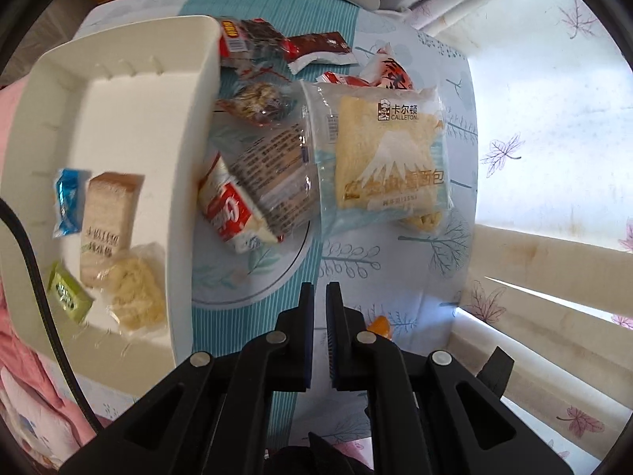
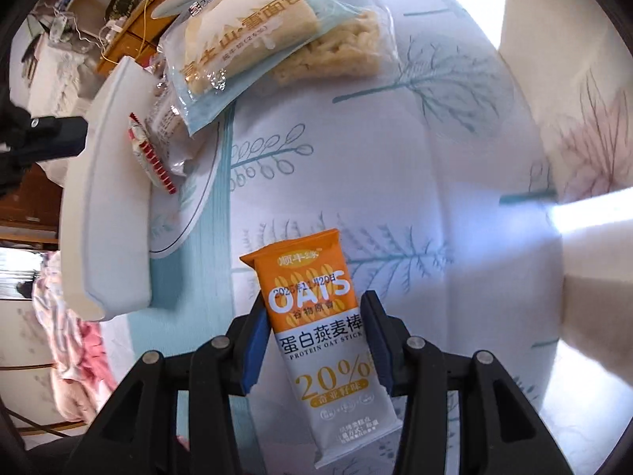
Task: Organize snacks
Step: 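Hold the OATS bar in the right gripper while the left gripper approaches the bread bag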
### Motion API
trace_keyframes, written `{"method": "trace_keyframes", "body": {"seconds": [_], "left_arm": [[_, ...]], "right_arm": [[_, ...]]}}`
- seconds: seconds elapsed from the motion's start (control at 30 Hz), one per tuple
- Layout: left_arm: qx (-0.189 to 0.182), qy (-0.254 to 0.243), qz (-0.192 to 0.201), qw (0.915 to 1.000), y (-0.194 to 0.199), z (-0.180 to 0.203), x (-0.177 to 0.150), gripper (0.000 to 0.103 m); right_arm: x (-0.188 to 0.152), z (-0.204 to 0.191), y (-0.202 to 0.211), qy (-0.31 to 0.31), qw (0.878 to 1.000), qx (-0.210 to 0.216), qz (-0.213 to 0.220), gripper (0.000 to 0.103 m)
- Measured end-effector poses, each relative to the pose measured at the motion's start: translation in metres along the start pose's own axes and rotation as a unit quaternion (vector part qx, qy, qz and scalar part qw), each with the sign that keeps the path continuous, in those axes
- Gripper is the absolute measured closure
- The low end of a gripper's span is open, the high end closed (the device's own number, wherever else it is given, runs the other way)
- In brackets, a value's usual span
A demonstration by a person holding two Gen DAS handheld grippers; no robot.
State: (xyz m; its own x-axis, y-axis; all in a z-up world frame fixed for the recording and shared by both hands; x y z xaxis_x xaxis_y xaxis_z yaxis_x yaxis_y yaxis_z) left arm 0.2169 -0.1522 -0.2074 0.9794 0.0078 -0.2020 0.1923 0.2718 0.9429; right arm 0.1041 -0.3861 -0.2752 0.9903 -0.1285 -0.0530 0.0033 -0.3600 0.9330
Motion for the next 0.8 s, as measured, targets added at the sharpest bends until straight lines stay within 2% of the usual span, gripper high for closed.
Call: {"method": "trace_keyframes", "body": {"seconds": [0.2,0.33,0.4,0.43,0.7,0.8], "left_arm": [[0.01,-0.002,0.009,0.9999,0.012,0.004,-0.019,0.099],[0.008,0.0,0.021,0.9997,0.026,0.003,-0.028,0.099],[0.003,0.0,0.031,0.9995,0.035,0.002,-0.032,0.099],[0.003,-0.001,0.034,0.9994,0.037,0.004,-0.032,0.099],[-0.019,-0.015,0.051,0.9984,0.041,0.015,-0.036,0.099],[-0.033,-0.013,0.057,0.9977,0.035,0.019,-0.03,0.092]], "right_arm": [[-0.013,0.005,0.01,0.021,1.0,0.017,0.014,0.058],[-0.007,-0.01,0.018,0.024,0.999,0.029,0.02,0.058],[-0.012,-0.014,0.023,0.032,0.999,0.032,0.024,0.058],[-0.009,-0.03,0.019,0.035,0.999,0.031,0.026,0.058],[-0.011,-0.04,0.025,0.037,0.997,0.04,0.045,0.058],[-0.011,-0.038,0.03,0.032,0.997,0.041,0.055,0.058]]}}
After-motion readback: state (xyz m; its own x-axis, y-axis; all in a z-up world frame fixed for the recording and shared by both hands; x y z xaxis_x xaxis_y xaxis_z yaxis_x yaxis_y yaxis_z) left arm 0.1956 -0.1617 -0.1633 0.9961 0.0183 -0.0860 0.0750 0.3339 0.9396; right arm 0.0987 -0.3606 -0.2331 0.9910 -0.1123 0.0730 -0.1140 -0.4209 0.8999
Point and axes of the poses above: each gripper's, at about its wrist camera, not at the fingertips, and y roughly against the way its jaws point, z to its right, x to its top, the point moved 3 cm from there along -y, roughly the way its jaws point, and after that the axes turned 7 degrees about -z, right-handed, at the moved point
